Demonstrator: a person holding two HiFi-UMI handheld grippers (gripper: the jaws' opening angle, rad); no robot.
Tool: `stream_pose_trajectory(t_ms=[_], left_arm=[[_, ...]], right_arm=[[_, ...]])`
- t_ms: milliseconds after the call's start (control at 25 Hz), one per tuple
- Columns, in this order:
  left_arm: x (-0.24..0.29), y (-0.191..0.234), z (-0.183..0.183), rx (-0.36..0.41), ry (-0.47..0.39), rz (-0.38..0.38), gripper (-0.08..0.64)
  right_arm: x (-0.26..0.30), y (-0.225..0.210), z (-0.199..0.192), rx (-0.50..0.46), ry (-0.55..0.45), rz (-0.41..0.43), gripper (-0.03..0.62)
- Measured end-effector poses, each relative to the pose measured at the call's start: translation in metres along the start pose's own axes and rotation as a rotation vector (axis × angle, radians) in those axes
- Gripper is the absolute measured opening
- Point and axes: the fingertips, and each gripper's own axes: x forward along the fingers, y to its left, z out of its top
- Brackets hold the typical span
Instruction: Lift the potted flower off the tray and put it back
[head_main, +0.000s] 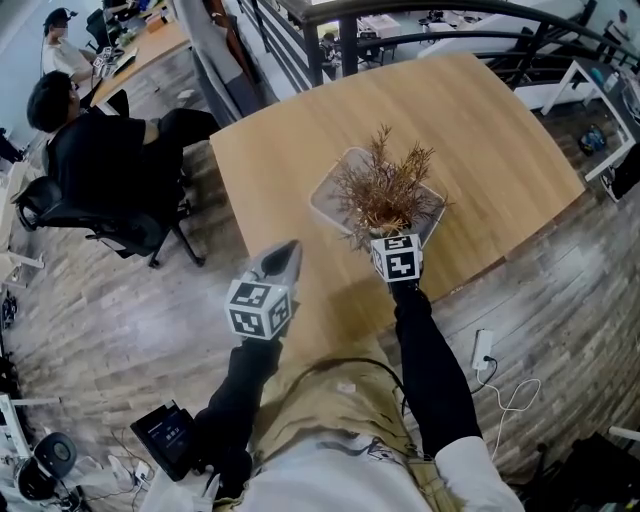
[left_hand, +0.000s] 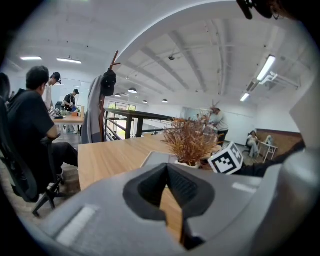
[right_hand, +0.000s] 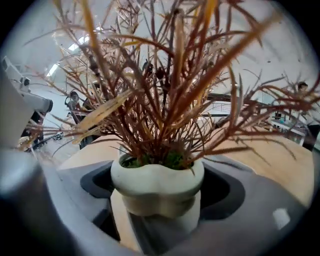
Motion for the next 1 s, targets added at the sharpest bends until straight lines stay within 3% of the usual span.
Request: stream_pose_trajectory(t_ms=[720,1000], left_arm=[[-0.024,-0.007,0.020,-0.019,0.016,0.001,0.002],[-0.042,-0.029,0.057,-0.028,0.026,-0.027,0.002]], right_arm=[[-0.034,0.009,-0.007,0.051,0.062,0.011,0.501],[-0.081,0.027,0.008,0.078,0.087,0.008,0.438]])
